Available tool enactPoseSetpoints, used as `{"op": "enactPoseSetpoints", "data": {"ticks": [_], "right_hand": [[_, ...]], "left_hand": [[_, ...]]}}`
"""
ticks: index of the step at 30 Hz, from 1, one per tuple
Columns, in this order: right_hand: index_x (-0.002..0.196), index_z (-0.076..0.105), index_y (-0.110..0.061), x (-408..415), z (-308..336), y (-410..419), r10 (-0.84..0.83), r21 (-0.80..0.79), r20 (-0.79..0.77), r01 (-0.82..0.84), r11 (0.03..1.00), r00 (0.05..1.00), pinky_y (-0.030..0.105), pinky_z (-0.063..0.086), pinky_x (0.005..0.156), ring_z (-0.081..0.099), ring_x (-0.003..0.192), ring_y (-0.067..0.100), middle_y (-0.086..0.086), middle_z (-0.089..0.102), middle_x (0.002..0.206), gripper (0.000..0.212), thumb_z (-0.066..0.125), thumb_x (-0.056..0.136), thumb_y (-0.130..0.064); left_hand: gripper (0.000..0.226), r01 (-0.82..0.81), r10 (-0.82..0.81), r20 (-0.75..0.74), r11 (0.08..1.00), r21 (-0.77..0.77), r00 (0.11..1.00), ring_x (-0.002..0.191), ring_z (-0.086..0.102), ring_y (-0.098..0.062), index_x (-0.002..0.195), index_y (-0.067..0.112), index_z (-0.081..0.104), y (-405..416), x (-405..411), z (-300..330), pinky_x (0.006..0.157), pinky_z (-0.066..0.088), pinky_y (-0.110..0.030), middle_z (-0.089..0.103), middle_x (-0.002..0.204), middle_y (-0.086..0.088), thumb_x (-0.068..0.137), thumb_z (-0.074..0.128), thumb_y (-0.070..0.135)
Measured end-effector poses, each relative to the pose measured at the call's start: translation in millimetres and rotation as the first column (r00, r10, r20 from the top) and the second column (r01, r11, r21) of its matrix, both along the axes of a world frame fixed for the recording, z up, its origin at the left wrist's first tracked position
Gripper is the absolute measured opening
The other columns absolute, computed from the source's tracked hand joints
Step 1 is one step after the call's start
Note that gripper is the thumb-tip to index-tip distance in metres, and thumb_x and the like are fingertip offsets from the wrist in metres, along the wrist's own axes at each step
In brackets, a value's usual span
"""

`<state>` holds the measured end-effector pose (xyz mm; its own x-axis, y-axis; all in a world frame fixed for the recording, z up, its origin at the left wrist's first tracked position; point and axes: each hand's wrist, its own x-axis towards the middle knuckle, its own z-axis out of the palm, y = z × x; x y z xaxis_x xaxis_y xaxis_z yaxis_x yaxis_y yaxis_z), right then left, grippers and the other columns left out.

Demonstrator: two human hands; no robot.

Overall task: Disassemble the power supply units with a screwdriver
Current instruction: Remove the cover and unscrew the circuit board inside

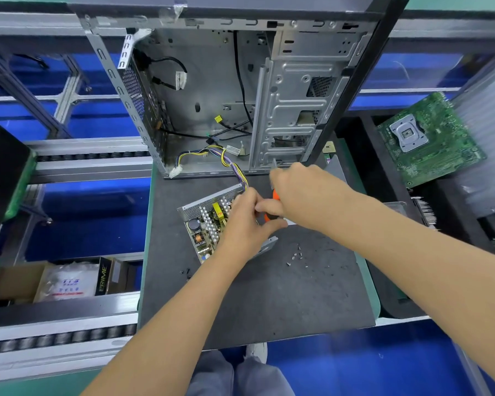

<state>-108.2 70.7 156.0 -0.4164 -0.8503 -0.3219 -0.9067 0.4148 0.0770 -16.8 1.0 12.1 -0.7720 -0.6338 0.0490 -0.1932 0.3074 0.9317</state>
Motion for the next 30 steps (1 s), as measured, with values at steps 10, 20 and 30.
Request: {"op": "enactPoseSetpoints", "data": {"ticks": [10,20,30], "right_hand": [[0.104,0.031,-0.026,-6,-9,10,0.166,0.002,0.18,-0.169,0.986,0.969,0.035,0.026,0.078,0.027,0.095,0.021,-0.003,0.026,0.105,0.032,0.054,0.092,-0.008],[0.105,0.045,-0.015,-4,-3,5,0.0,-0.006,-0.007,0.0,1.0,1.0,0.036,0.033,0.064,0.039,0.077,0.029,0.0,0.028,0.07,0.057,0.037,0.092,-0.07],[0.11,0.045,-0.034,-19,-1,8,-0.025,0.111,0.399,-0.022,0.994,0.917,0.047,0.045,0.087,0.043,0.098,0.023,-0.005,0.036,0.099,0.02,0.051,0.095,-0.022]], "left_hand": [[0.032,0.154,-0.162,-0.068,0.982,-0.11,0.985,0.093,0.043,0.009,0.097,0.041,0.056,-3,17,11,0.081,0.032,-0.007,0.052,0.093,0.034,0.088,0.064,0.013],[0.054,-0.002,0.002,-0.029,1.0,0.002,1.0,0.076,0.038,-0.004,0.071,0.044,0.035,0,4,5,0.061,0.029,-0.017,0.046,0.077,0.02,0.068,0.087,0.034],[0.029,0.224,-0.221,0.075,0.974,-0.033,0.972,0.089,0.04,-0.008,0.117,0.014,0.066,-13,13,6,0.081,0.035,-0.019,0.056,0.094,0.0,0.089,0.071,0.01]]}}
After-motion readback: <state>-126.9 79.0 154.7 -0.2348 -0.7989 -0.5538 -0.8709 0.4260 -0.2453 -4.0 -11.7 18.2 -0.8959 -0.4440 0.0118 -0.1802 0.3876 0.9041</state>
